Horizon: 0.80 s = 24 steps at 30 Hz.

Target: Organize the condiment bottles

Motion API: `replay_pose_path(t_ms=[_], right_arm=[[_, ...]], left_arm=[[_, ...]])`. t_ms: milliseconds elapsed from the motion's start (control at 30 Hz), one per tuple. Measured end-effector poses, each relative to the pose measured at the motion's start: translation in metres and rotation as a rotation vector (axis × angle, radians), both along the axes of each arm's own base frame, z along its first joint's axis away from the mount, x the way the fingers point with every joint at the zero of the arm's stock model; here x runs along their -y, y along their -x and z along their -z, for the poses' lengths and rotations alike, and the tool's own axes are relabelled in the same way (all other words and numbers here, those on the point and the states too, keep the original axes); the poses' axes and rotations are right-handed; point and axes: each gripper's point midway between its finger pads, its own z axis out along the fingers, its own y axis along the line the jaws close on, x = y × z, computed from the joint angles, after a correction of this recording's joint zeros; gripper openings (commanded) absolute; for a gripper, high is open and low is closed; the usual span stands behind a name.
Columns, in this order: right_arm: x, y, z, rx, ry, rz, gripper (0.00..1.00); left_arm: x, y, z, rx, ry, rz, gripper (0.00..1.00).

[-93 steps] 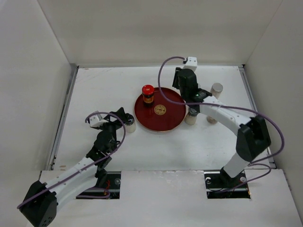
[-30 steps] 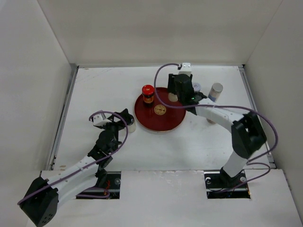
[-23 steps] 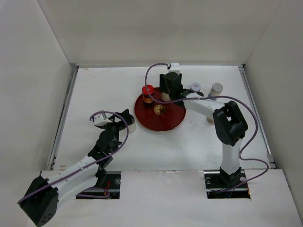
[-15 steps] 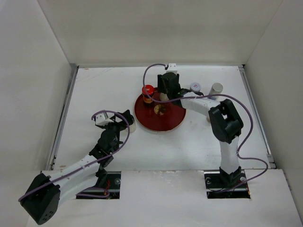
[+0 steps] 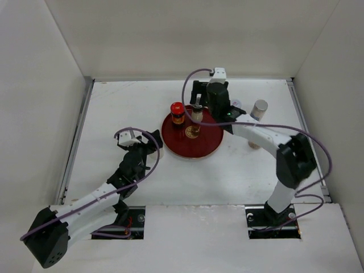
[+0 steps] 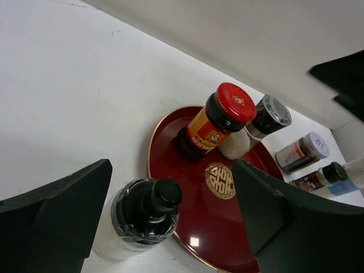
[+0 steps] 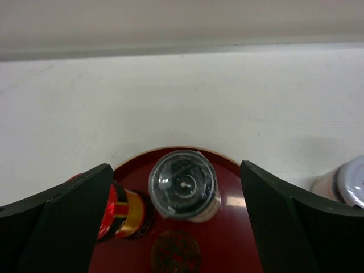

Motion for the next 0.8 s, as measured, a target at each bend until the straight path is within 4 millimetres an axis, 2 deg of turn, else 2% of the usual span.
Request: replay_pose_path(t_ms=[67,133,167,200,233,300,333,367,433,500,567,633,800], right_arm=[[0.013,0.02,-0.034,0.056,-0.048,0.002,1.0],[0.028,0.043,-0.059,0.107,-0.098,0.003,1.0],[0.035,0.056,-0.066,0.129,-0.125,0.003,0.98],[0.042,0.068,-0.068,0.141,-0.143,0.002,0.88],[0.047,0.081,-0.064,0.145,-0.158,-0.001,0.69],[0.055,0.102,-0.042,0.123,-0.16,-0.01,0.44],[0.058,0.112,-0.025,0.097,-0.153,-0.016,0.37],[0.06,0.12,-0.008,0.07,-0.14,-0.022,0.35],[0.063,0.139,0.026,0.009,-0.108,-0.039,0.41],[0.063,0.153,0.047,-0.027,-0.094,-0.058,0.61],[0.062,0.165,0.058,-0.041,-0.091,-0.078,0.8],[0.061,0.17,0.06,-0.035,-0.104,-0.089,0.84],[0.059,0.172,0.058,-0.01,-0.143,-0.097,0.85]], left_arm=[[0.002,-0.001,-0.004,-0.014,-0.019,0.002,0.86],[0.001,-0.003,-0.005,-0.044,-0.049,-0.003,0.87],[0.0,-0.003,-0.004,-0.064,-0.069,-0.007,0.88],[0.0,-0.004,-0.003,-0.084,-0.086,-0.008,0.89],[0.0,-0.005,-0.001,-0.108,-0.109,-0.009,0.9],[0.003,-0.007,0.004,-0.157,-0.151,0.0,0.9],[0.004,-0.007,0.007,-0.183,-0.172,0.006,0.91],[0.006,-0.008,0.012,-0.207,-0.192,0.013,0.91],[0.007,-0.007,0.024,-0.265,-0.237,0.024,0.91],[0.007,-0.005,0.037,-0.321,-0.283,0.03,0.91],[0.006,-0.005,0.046,-0.368,-0.322,0.03,0.9],[0.006,-0.004,0.053,-0.4,-0.349,0.03,0.9],[0.007,-0.006,0.063,-0.447,-0.389,0.029,0.88]])
